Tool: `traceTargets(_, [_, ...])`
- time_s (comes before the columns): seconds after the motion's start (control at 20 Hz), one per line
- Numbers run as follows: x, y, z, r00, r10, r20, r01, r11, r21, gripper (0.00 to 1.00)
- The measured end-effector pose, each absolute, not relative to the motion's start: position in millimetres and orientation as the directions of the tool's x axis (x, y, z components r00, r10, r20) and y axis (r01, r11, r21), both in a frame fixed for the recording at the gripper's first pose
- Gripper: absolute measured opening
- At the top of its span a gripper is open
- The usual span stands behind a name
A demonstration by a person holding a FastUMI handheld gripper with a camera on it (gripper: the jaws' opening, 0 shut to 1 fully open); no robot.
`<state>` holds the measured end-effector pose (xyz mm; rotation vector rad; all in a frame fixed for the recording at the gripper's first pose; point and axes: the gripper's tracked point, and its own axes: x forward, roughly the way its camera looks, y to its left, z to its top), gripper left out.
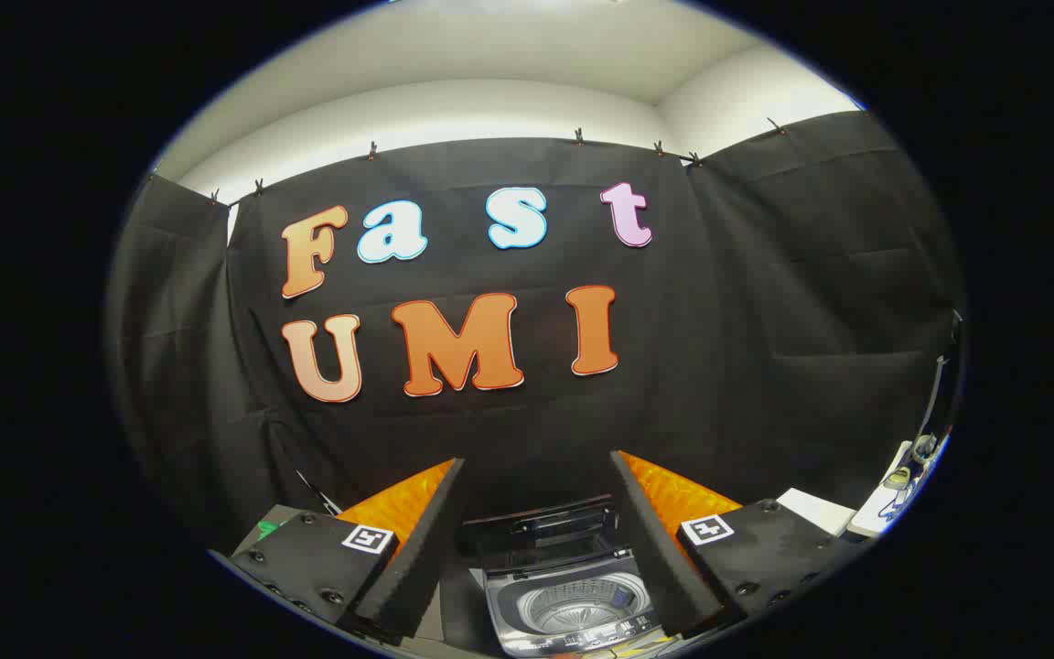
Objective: Put the clothes into the washing machine and then close the washing machine lid.
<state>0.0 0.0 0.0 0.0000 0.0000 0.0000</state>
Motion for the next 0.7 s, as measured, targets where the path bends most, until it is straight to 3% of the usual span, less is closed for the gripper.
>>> traceTargets(0.7, [-0.8, -6.1, -4.2, 1.000, -0.007, -0.019, 0.007, 1.000, 0.002, 0.98])
